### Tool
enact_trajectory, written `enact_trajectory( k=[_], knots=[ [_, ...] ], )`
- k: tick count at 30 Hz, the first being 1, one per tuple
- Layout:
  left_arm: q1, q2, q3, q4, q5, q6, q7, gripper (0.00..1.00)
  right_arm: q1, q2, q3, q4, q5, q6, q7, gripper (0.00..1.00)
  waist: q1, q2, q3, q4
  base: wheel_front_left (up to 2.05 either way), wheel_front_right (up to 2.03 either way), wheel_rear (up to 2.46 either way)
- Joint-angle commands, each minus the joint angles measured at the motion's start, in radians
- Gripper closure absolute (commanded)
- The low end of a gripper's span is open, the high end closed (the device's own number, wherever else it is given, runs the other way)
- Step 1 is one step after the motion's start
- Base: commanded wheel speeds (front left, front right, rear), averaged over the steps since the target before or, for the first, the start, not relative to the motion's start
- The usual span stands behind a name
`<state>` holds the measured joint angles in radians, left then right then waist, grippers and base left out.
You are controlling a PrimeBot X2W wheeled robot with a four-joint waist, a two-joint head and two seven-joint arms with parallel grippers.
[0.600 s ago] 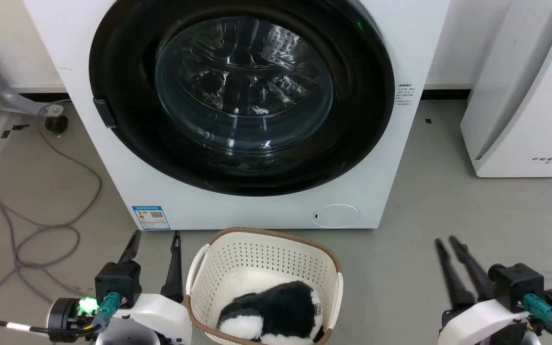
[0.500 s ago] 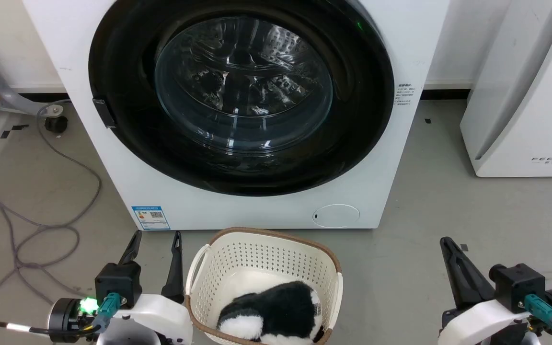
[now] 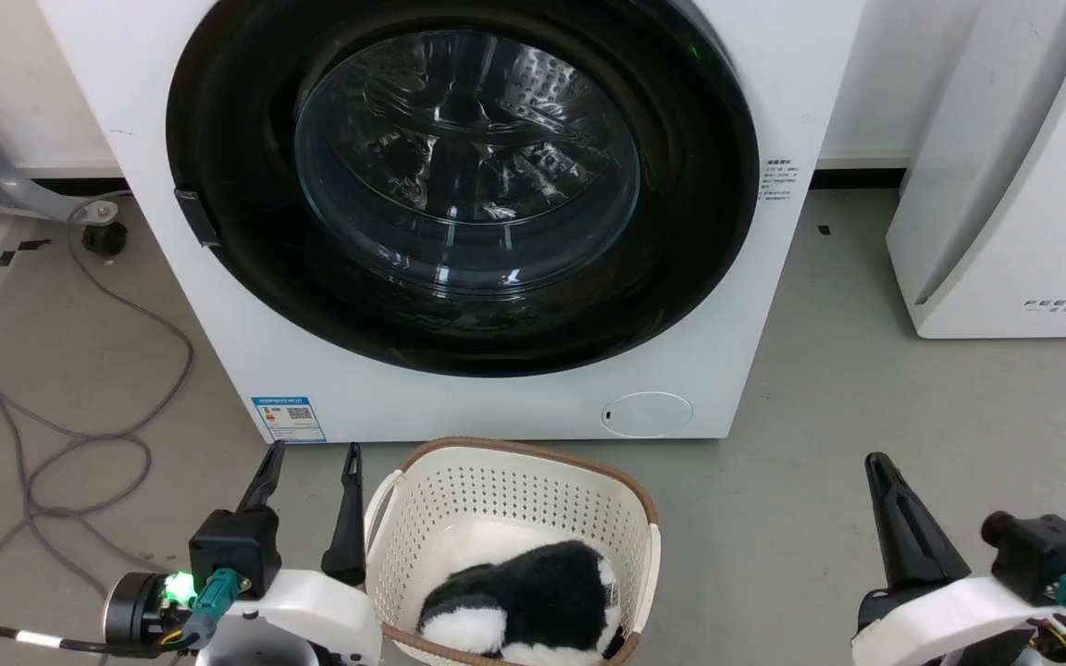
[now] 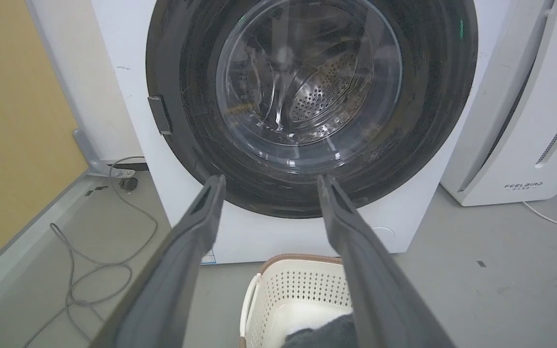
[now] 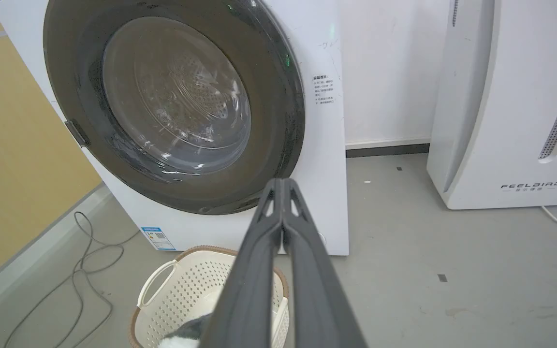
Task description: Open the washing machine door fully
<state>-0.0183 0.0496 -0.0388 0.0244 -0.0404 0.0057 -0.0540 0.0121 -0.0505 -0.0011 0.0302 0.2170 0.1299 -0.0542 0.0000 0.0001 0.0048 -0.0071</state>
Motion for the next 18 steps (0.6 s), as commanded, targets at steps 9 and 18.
enact_trajectory(
  k=[9, 18],
  knots=[
    [-0.016, 0.000, -0.014, 0.003, -0.023, -0.001, -0.026, 0.00, -0.043, 0.000, -0.024, 0.041, 0.240, 0.000, -0.026, 1.00, 0.0000, -0.0001, 0.005, -0.003, 0.00, 0.00, 0.00],
    [-0.028, 0.000, -0.024, 0.002, -0.036, 0.000, -0.045, 0.00, -0.143, -0.010, -0.070, 0.118, 0.429, 0.000, -0.032, 1.00, 0.0000, -0.0001, 0.023, -0.009, 0.00, 0.00, 0.00]
  ],
)
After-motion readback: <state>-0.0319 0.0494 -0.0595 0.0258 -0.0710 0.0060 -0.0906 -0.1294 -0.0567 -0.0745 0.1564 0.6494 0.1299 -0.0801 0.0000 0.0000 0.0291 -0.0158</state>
